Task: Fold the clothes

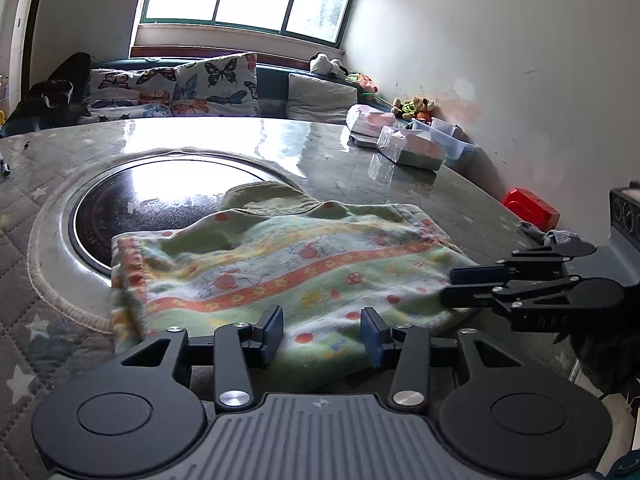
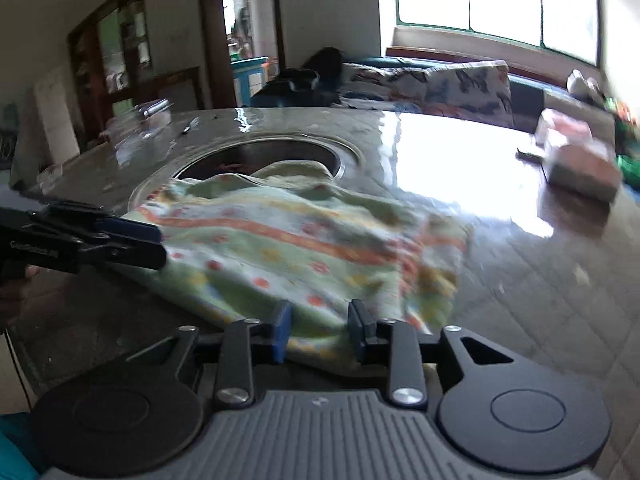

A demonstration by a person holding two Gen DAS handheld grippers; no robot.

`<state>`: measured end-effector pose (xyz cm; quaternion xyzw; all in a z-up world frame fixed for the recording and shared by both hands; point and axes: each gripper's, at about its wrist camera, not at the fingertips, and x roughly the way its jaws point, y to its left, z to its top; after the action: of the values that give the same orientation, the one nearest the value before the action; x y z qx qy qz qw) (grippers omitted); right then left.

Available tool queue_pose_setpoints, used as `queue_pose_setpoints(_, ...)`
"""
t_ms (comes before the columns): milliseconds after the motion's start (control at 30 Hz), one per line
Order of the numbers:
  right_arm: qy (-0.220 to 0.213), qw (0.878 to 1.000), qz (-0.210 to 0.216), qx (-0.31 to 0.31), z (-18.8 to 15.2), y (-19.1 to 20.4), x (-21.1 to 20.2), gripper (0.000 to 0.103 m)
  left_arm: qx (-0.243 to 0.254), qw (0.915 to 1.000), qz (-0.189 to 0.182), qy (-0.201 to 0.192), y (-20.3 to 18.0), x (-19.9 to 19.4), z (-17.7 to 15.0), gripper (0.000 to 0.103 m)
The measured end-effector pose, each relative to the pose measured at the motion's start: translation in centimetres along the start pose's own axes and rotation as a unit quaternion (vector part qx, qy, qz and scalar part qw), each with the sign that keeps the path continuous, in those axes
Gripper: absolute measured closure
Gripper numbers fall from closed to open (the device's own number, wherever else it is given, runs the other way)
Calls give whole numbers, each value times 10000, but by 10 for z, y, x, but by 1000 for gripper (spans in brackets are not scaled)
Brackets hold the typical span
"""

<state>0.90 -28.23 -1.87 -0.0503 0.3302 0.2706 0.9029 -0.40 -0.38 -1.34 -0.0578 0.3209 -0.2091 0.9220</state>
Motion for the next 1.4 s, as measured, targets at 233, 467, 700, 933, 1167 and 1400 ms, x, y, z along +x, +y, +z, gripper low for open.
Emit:
queue_pose_setpoints(233, -86, 9999, -77, 95, 4, -7, -12, 76, -140, 9999, 28, -36, 9, -9, -1, 55)
queue_pose_setpoints(467, 27, 10000, -32, 90, 5, -10, -4, 75, -646, 9975, 285, -28, 39, -17, -4, 52)
queue_pose_setpoints(700, -6, 10000, -58, -34, 25, -12, 2, 74, -778, 9959, 446, -100, 54, -12, 19, 52)
queue_pose_setpoints(933, -26, 10000, -71, 13, 57, -25, 38, 74, -707, 9969, 327, -72, 53, 21, 52, 54)
queue_pose_setpoints(1167, 84, 9997, -177, 120, 69, -39, 74, 75, -760, 9967, 200, 192, 55, 57, 62, 57)
queue_pose_setpoints(1400, 24, 9996, -220, 177, 69, -41, 70, 74, -838, 9955, 385, 222, 66, 68, 64, 58)
